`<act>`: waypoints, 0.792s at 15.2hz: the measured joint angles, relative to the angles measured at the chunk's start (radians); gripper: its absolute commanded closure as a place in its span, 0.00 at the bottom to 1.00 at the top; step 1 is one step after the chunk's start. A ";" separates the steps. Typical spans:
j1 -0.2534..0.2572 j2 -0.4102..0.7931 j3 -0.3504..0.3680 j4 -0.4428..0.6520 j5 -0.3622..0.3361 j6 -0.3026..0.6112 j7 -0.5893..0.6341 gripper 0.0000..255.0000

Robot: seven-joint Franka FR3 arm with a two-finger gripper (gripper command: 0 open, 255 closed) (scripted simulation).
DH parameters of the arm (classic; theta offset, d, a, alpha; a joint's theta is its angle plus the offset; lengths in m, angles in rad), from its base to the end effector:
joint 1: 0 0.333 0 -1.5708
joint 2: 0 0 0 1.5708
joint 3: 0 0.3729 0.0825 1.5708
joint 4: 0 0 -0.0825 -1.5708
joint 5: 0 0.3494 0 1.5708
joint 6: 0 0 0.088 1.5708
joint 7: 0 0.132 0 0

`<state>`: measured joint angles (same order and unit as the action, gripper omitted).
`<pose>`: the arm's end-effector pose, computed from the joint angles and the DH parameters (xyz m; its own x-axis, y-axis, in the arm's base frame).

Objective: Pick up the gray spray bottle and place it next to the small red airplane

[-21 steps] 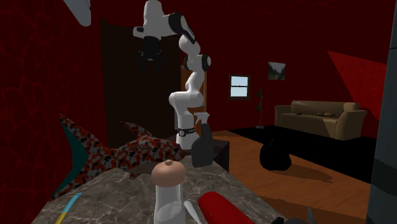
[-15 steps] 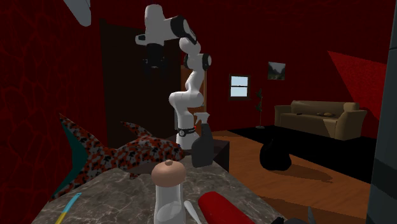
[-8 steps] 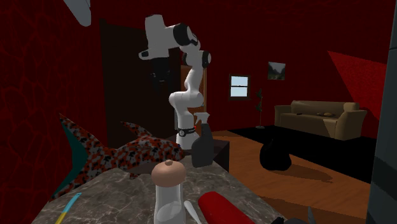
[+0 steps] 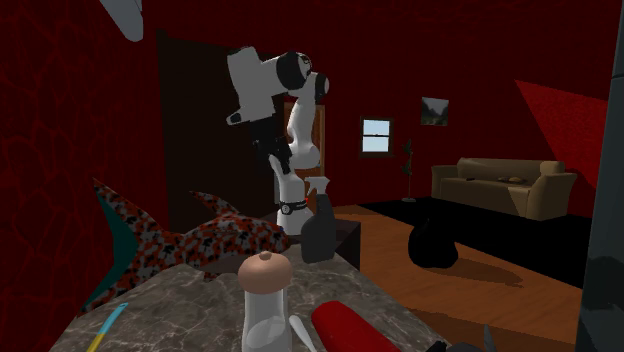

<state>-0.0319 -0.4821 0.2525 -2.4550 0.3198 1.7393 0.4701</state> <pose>0.2972 0.1137 0.4880 0.8878 -0.3513 -0.2973 -0.3808 -0.9235 -0.0461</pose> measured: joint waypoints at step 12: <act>0.039 0.378 0.122 0.047 0.229 0.232 0.290 0.00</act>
<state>0.0072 -0.1041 0.3746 -2.4082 0.5491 1.9712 0.7605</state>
